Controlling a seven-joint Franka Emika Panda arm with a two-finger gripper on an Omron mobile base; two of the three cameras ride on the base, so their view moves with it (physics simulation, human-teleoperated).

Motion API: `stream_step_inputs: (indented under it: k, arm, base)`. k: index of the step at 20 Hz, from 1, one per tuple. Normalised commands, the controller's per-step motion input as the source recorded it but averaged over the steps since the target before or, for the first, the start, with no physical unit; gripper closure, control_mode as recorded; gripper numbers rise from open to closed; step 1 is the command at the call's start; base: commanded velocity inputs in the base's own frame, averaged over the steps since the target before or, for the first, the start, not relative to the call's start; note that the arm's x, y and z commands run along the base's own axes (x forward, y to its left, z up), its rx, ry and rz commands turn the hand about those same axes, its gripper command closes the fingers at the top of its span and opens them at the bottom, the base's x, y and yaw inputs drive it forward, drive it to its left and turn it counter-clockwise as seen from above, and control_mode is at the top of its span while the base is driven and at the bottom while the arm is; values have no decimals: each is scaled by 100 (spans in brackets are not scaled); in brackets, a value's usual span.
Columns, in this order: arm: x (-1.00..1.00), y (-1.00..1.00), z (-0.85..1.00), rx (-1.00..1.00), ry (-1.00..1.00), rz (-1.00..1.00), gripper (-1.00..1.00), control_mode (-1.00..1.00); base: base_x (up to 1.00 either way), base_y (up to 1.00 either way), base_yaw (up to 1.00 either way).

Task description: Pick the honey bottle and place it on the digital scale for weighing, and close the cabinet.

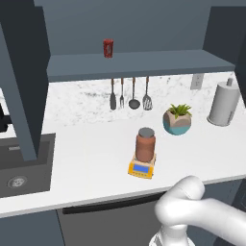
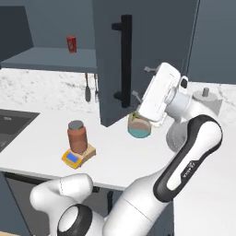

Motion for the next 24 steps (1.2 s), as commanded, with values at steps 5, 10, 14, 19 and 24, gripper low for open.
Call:
stream_step_inputs:
  k: [5, 10, 14, 19, 24]
  arm:
    - [41, 100, -22, -45, 19, -16, -100, -100]
    - [73, 100, -12, -34, 13, -40, -100, -100]
    - [99, 100, -16, -31, 1, -45, -100, -100]
    - [99, 95, -24, -25, 0, -47, -100, -100]
    - [100, 77, -33, -19, 0, -39, -100, -100]
  base:
    - [0, 0, 0]
    - [0, 0, 0]
    - [0, 0, 0]
    - [0, 0, 0]
    - [0, 0, 0]
